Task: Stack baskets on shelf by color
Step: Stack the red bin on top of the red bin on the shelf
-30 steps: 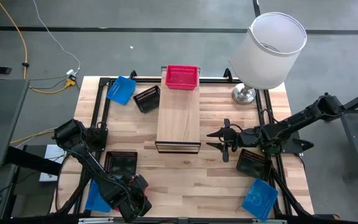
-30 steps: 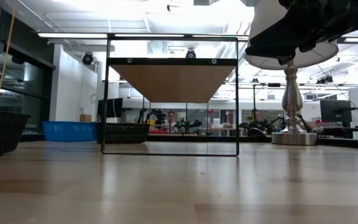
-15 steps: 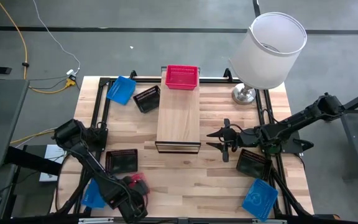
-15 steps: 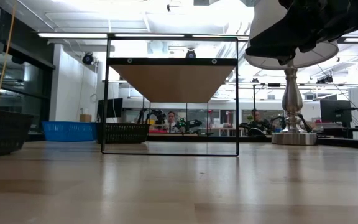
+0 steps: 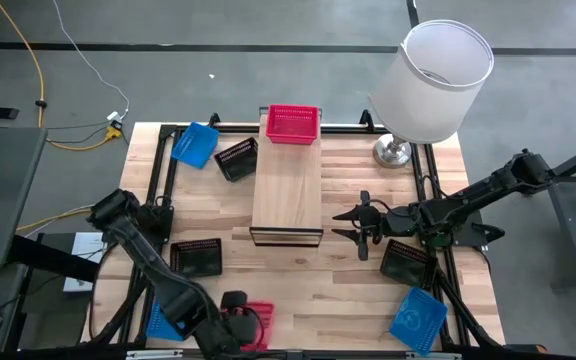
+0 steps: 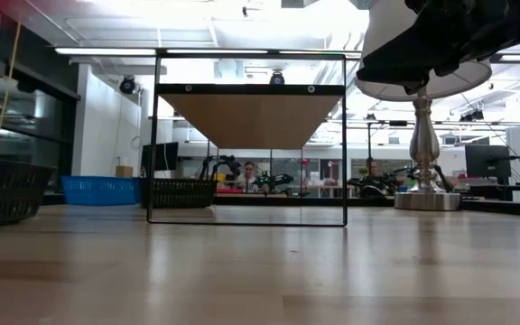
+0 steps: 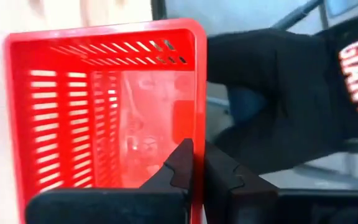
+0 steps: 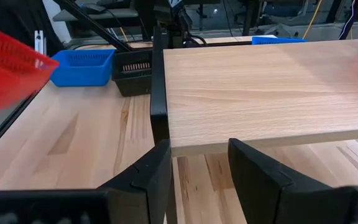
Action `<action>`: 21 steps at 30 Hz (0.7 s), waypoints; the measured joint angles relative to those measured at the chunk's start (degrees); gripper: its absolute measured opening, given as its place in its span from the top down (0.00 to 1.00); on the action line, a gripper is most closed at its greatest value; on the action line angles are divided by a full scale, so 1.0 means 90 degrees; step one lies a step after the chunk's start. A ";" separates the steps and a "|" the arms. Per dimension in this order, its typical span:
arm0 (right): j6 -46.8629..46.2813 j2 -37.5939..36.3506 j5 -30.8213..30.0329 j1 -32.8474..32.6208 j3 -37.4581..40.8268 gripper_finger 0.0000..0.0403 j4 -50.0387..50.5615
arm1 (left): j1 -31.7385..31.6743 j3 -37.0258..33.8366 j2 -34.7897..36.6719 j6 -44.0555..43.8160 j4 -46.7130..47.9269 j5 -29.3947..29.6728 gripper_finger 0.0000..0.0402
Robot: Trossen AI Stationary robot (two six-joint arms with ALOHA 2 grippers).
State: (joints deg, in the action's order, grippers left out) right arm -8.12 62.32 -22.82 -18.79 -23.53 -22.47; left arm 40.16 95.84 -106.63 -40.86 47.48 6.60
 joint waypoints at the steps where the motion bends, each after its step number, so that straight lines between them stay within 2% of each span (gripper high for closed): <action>1: 0.0000 0.0000 -0.0001 -0.0001 0.0000 0.63 0.0001 | 0.0002 0.0292 0.0000 0.0311 0.0296 0.0237 0.99; 6: 0.0015 -0.0002 -0.0001 0.0000 0.0000 0.63 0.0014 | -0.0006 0.1684 0.0002 0.1609 0.1915 0.2106 0.99; 8: 0.0006 0.0000 -0.0007 0.0000 0.0000 0.63 0.0014 | -0.0085 0.2118 0.0002 0.2104 0.2469 0.3064 0.99; 10: 0.0002 -0.0001 -0.0063 -0.0001 0.0000 0.63 0.0014 | -0.0285 0.2420 0.0010 0.2580 0.2821 0.3733 1.00; 14: 0.0002 0.0000 -0.0133 0.0000 0.0000 0.63 0.0014 | -0.1185 0.2725 0.0012 0.3593 0.3038 0.3947 1.00; 18: 0.0000 0.0000 -0.0132 -0.0002 0.0000 0.63 0.0018 | -0.2450 0.2727 0.0010 0.4465 0.3249 0.3668 1.00; 21: -0.0079 0.0000 -0.0081 -0.0002 0.0000 0.63 0.0043 | -0.3425 0.2724 0.0010 0.4863 0.3421 0.3844 1.00</action>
State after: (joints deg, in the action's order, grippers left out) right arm -8.83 62.32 -23.55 -18.81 -23.53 -22.09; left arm 9.33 120.36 -106.54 2.91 78.28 41.20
